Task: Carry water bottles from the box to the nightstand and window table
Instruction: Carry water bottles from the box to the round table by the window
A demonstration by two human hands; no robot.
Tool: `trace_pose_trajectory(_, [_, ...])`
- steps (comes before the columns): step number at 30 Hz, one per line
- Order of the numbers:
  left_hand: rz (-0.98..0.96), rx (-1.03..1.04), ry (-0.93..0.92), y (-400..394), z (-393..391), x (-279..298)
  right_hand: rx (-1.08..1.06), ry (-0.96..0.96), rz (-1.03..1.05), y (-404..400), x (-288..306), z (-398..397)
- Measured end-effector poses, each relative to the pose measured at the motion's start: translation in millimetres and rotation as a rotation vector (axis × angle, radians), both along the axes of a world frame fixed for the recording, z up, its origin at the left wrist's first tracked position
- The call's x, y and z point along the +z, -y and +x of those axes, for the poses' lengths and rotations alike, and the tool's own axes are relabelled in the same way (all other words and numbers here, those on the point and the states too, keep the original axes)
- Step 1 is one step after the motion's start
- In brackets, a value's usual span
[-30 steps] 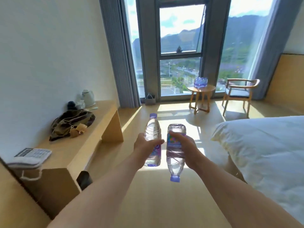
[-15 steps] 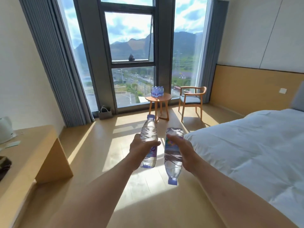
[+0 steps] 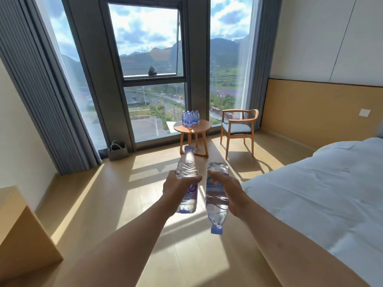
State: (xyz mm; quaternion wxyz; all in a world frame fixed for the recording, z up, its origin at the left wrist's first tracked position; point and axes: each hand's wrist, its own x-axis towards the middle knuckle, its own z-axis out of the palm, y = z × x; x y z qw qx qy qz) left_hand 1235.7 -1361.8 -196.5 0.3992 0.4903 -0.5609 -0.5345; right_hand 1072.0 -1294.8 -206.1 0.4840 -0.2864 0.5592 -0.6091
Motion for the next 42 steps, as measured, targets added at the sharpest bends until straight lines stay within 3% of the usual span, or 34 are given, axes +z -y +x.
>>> trace_pose_trajectory(9, [0.026,-0.018,0.001,196,-86,4,0.018,-0.005,0.047,191,13,-89])
trace_pose_trajectory(22, [0.036,-0.072,-0.031,477,-162,-23,-0.027,-0.021,0.103,460,-9,-154])
trace_pose_trajectory(31, [0.051,-0.092,-0.003,692,-211,-5,-0.106,0.03,0.122,666,9,-198])
trace_pose_trajectory(42, [0.097,-0.128,0.041,897,-316,-41,-0.11,0.012,0.183,880,-33,-301])
